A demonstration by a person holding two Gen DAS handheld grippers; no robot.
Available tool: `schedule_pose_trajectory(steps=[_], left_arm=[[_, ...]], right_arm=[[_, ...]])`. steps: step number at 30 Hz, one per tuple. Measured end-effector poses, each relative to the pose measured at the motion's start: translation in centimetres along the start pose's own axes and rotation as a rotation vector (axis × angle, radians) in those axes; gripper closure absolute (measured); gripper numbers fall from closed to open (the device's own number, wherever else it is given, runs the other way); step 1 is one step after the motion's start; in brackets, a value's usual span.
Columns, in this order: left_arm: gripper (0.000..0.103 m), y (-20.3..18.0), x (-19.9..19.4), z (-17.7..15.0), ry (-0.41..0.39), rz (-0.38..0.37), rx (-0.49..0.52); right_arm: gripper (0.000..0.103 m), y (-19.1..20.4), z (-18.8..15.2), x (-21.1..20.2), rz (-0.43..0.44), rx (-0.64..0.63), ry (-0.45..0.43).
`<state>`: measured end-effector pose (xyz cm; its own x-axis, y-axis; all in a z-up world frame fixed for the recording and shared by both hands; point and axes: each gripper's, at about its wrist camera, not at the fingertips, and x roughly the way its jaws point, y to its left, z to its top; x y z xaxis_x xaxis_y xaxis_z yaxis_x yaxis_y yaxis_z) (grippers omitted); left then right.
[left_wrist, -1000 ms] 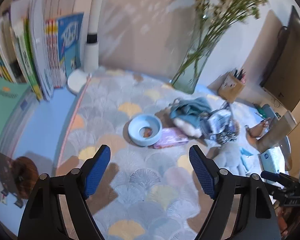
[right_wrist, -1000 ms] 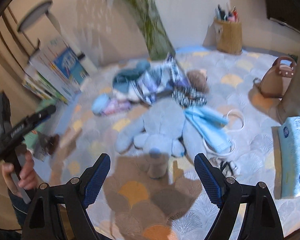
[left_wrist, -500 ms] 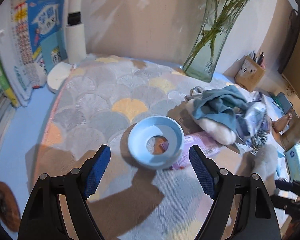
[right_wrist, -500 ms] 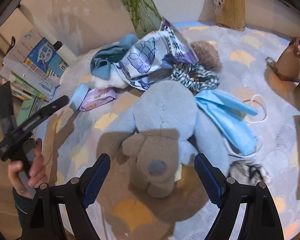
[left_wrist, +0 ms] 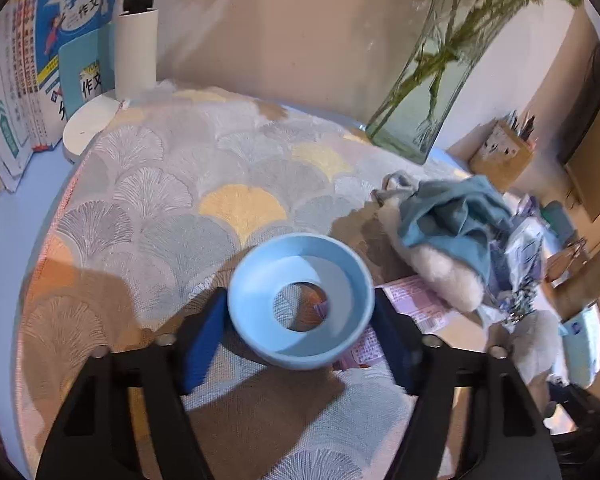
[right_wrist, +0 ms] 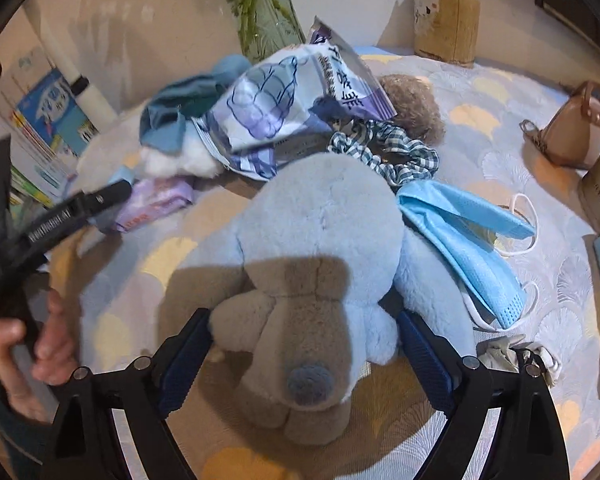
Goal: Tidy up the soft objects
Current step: 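Grasp the light blue bowl rim with the left tool while the right tool grasps the grey plush dog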
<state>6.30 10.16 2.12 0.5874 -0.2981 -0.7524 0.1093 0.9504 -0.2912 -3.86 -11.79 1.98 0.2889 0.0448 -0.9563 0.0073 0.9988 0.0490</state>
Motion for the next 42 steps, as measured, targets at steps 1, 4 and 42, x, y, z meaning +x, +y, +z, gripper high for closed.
schedule_pose_trajectory(steps=[1,4,42], left_arm=[[0.038,0.2,-0.1,-0.1,-0.006,-0.002,-0.011],[0.039,0.6,-0.4,-0.1,-0.02,-0.008,-0.031],[0.038,-6.0,-5.9,-7.5,-0.169,-0.074,0.154]], right_arm=[[0.019,0.1,-0.1,-0.1,-0.017,-0.006,-0.015],[0.041,0.0,-0.5,-0.4,-0.054,-0.045,-0.036],[0.006,-3.2,-6.3,-6.5,0.328,-0.126,0.015]])
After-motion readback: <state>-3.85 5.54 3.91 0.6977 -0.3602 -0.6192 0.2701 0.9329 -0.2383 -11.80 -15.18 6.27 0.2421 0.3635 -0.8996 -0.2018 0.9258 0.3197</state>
